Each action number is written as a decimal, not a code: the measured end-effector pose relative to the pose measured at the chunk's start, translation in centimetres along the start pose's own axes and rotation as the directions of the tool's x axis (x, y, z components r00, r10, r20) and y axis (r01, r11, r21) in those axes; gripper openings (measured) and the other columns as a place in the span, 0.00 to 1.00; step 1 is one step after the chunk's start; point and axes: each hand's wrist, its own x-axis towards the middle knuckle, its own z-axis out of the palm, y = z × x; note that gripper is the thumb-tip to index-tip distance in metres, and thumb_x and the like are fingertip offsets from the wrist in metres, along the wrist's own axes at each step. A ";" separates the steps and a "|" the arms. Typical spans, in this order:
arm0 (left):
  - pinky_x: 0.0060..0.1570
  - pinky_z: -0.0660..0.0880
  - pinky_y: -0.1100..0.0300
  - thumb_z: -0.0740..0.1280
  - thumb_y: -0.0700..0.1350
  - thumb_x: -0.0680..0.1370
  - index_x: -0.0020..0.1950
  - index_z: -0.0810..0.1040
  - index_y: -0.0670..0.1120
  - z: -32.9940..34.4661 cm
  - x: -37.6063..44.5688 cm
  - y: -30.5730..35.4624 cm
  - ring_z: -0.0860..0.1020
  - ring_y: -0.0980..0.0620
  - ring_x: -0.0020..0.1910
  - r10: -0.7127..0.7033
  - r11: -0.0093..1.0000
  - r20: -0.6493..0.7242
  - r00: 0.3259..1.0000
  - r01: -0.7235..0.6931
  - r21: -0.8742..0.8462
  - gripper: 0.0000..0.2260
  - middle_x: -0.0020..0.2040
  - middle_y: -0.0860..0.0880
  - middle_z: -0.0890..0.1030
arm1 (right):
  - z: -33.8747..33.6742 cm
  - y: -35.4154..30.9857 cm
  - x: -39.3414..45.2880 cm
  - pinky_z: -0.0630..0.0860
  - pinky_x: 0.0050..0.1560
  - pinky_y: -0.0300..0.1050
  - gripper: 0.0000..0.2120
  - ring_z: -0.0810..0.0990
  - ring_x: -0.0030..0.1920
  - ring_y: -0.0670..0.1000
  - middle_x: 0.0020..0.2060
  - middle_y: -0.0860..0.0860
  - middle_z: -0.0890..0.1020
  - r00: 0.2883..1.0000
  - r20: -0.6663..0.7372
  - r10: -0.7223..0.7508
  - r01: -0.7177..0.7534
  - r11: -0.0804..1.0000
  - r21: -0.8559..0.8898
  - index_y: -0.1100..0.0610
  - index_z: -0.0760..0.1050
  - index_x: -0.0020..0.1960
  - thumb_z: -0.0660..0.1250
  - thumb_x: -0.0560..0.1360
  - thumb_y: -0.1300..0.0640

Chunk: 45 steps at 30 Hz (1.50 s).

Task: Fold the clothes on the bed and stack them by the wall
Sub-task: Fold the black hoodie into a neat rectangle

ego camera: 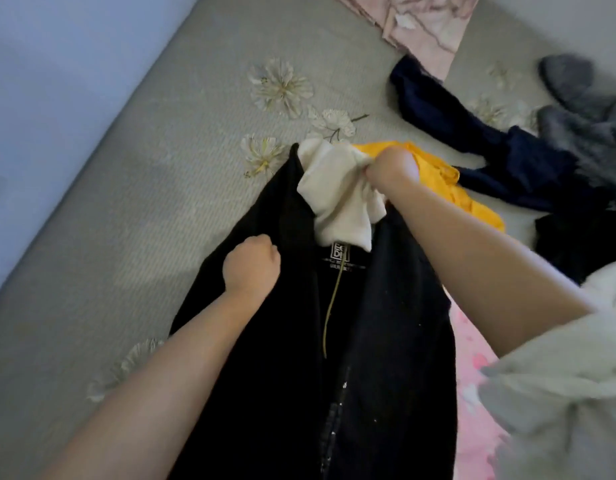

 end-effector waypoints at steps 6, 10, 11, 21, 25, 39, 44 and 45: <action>0.38 0.65 0.55 0.57 0.50 0.80 0.54 0.74 0.38 -4.5 2.6 0.1 0.76 0.40 0.46 0.082 0.984 0.023 0.996 -0.084 0.154 0.16 0.48 0.39 0.78 | -7.7 -3.5 4.5 0.60 0.65 0.42 0.25 0.61 0.71 0.58 0.72 0.59 0.59 0.973 -0.130 0.190 -0.031 0.666 0.745 0.60 0.51 0.74 0.55 0.79 0.61; 0.50 0.72 0.51 0.55 0.53 0.80 0.63 0.69 0.39 -4.1 2.0 1.1 0.75 0.42 0.55 0.073 0.979 0.165 0.983 -0.102 0.174 0.20 0.57 0.40 0.76 | -3.9 0.4 2.5 0.62 0.67 0.46 0.25 0.60 0.72 0.57 0.74 0.57 0.55 0.998 0.020 0.068 -0.069 0.871 0.487 0.58 0.50 0.75 0.51 0.79 0.63; 0.49 0.72 0.51 0.55 0.54 0.79 0.63 0.68 0.40 -3.6 1.8 1.5 0.75 0.42 0.55 0.082 0.977 0.193 0.978 -0.117 0.179 0.20 0.57 0.40 0.76 | -2.2 1.7 1.8 0.62 0.67 0.46 0.24 0.62 0.71 0.58 0.73 0.58 0.59 0.998 0.059 0.033 -0.054 0.912 0.407 0.60 0.53 0.74 0.53 0.79 0.62; 0.50 0.74 0.53 0.66 0.61 0.71 0.75 0.44 0.45 5.7 -5.5 5.1 0.71 0.44 0.61 -0.067 0.972 0.357 0.932 -0.020 0.235 0.44 0.66 0.40 0.66 | 12.6 12.2 -14.3 0.59 0.69 0.57 0.43 0.54 0.73 0.57 0.74 0.56 0.55 0.975 0.112 0.194 -0.197 0.980 0.023 0.55 0.52 0.74 0.66 0.69 0.37; 0.41 0.71 0.59 0.63 0.46 0.77 0.75 0.41 0.48 7.5 -8.2 4.2 0.75 0.47 0.51 -0.037 0.971 0.397 0.917 -0.061 0.232 0.36 0.66 0.41 0.65 | 16.4 12.6 -19.7 0.68 0.61 0.53 0.44 0.68 0.64 0.57 0.63 0.56 0.69 0.942 0.159 0.296 -0.302 0.953 0.018 0.58 0.60 0.69 0.66 0.65 0.31; 0.61 0.66 0.54 0.50 0.41 0.81 0.73 0.54 0.40 -4.7 -5.5 -3.0 0.61 0.43 0.69 0.096 0.102 0.338 0.936 -0.347 0.932 0.20 0.72 0.39 0.56 | 11.0 21.4 -23.5 0.66 0.39 0.47 0.08 0.78 0.49 0.63 0.48 0.63 0.78 0.948 -0.002 0.317 -0.314 0.939 0.138 0.65 0.71 0.49 0.60 0.75 0.60; 0.62 0.66 0.54 0.59 0.44 0.78 0.70 0.61 0.42 0.5 -9.4 2.1 0.60 0.47 0.70 0.346 0.322 0.535 0.771 -0.633 0.704 0.21 0.72 0.44 0.59 | 3.1 29.9 -21.2 0.69 0.59 0.54 0.14 0.72 0.61 0.64 0.58 0.66 0.75 0.737 -0.150 0.659 -0.626 0.749 0.217 0.65 0.70 0.60 0.60 0.75 0.64; 0.61 0.67 0.55 0.60 0.45 0.78 0.69 0.63 0.44 1.9 -10.6 3.1 0.61 0.48 0.69 0.393 0.360 0.568 0.723 -0.689 0.629 0.20 0.71 0.45 0.61 | 2.1 31.0 -20.4 0.68 0.61 0.53 0.16 0.71 0.63 0.64 0.60 0.65 0.73 0.694 -0.164 0.701 -0.654 0.709 0.264 0.65 0.67 0.63 0.59 0.76 0.64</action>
